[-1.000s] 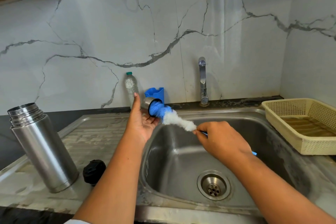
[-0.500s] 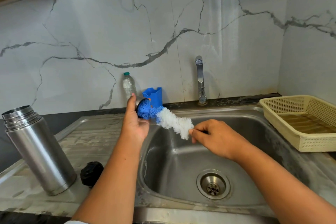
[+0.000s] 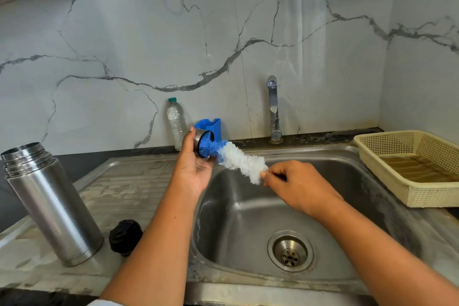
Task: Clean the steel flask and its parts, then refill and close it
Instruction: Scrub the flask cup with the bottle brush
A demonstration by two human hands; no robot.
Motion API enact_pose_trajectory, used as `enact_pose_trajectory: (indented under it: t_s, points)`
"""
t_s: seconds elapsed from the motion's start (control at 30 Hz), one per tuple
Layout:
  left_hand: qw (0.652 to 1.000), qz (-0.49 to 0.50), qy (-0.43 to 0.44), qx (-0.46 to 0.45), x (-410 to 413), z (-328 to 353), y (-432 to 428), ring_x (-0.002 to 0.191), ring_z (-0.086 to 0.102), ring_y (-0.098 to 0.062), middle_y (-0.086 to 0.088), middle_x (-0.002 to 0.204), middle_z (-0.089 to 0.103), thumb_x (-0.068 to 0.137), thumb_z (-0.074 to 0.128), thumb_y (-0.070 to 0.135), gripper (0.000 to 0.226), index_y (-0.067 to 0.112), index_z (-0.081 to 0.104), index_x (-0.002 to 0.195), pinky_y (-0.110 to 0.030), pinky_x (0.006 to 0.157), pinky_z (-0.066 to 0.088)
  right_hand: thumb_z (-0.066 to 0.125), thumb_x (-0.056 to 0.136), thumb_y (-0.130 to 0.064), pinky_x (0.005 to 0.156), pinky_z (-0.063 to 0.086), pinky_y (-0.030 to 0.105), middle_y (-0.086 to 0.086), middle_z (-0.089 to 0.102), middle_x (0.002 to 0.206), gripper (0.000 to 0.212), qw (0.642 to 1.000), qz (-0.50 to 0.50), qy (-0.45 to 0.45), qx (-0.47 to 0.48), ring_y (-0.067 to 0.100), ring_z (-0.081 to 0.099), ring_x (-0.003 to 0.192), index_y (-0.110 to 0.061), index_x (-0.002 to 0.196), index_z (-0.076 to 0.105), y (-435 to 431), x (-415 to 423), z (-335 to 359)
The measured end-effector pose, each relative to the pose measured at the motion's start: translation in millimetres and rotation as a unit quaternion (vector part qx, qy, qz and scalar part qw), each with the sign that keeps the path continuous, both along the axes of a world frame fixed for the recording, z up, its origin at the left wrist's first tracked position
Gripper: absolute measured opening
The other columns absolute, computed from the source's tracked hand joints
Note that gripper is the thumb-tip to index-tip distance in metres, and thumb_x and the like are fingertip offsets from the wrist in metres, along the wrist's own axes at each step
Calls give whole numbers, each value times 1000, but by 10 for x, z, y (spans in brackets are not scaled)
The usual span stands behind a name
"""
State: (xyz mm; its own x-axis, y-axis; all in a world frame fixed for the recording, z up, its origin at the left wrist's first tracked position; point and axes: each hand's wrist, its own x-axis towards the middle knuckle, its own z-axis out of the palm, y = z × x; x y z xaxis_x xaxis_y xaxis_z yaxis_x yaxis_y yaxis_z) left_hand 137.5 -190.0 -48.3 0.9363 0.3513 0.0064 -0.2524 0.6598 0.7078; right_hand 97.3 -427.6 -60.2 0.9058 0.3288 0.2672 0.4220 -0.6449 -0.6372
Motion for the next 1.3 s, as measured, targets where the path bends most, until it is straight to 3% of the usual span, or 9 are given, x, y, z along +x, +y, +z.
enact_pose_trajectory:
  t_s: [0.17,0.23,0.43,0.57,0.7,0.8,0.93,1.13,1.3]
  points:
    - [999,25,43,17,39,-78,113,118,64,-29,-17,132,67,99,63,33,36,12,61,129,-40,96,53,50,102,-50,55,50,32,-9,64,75,25,995,-55,-49,-60,13,62,64,-36,104,71,-28,-12,21]
    - [999,5,36,12,44,-43,118,118,64,-31,-20,131,65,100,59,45,50,8,59,135,-43,99,53,51,102,-48,54,48,32,-7,63,73,27,994,-57,-56,-71,15,61,65,-32,98,72,0,-11,5]
    - [999,-4,37,6,42,-30,153,113,69,-36,-22,127,68,79,64,77,92,10,54,140,-49,84,61,48,103,-45,54,49,35,-4,61,70,34,988,-49,-69,-131,19,61,64,-25,82,64,64,-19,-41]
    - [1000,-13,22,-1,39,-17,159,104,74,-35,-18,119,74,72,70,74,89,17,56,138,-57,90,59,47,105,-42,51,40,29,-5,56,65,41,987,-13,-74,-140,15,54,57,-24,68,53,133,-47,-43]
    - [999,-3,33,4,31,-29,96,101,76,-30,-16,110,77,86,70,61,67,11,62,130,-53,85,61,52,103,-43,51,40,29,0,58,63,42,995,43,-27,-81,12,48,52,-19,69,61,128,-43,-45]
    - [999,30,4,-26,15,16,162,87,77,-25,-13,100,78,88,72,54,62,11,63,132,-44,70,63,55,101,-46,51,37,21,-2,54,55,37,997,69,34,-17,4,43,47,-23,79,72,58,-45,-20]
    - [1000,3,-29,7,2,-2,117,110,73,-30,-17,121,74,89,72,49,65,9,59,138,-47,92,59,53,102,-45,58,39,24,-9,48,52,40,991,97,86,44,3,41,47,-20,79,74,83,-59,-2]
    - [999,18,-49,-8,-30,58,147,115,71,-29,-17,128,71,89,71,47,61,11,61,137,-47,97,57,53,102,-48,52,30,24,-12,45,53,44,977,106,156,103,5,36,45,-15,83,75,-8,-18,36]
    - [999,5,-34,7,-21,24,50,102,76,-26,-15,114,76,95,68,43,49,12,62,132,-40,73,64,53,103,-46,45,25,23,-10,44,53,44,973,103,173,117,9,31,45,-13,84,75,23,-30,38]
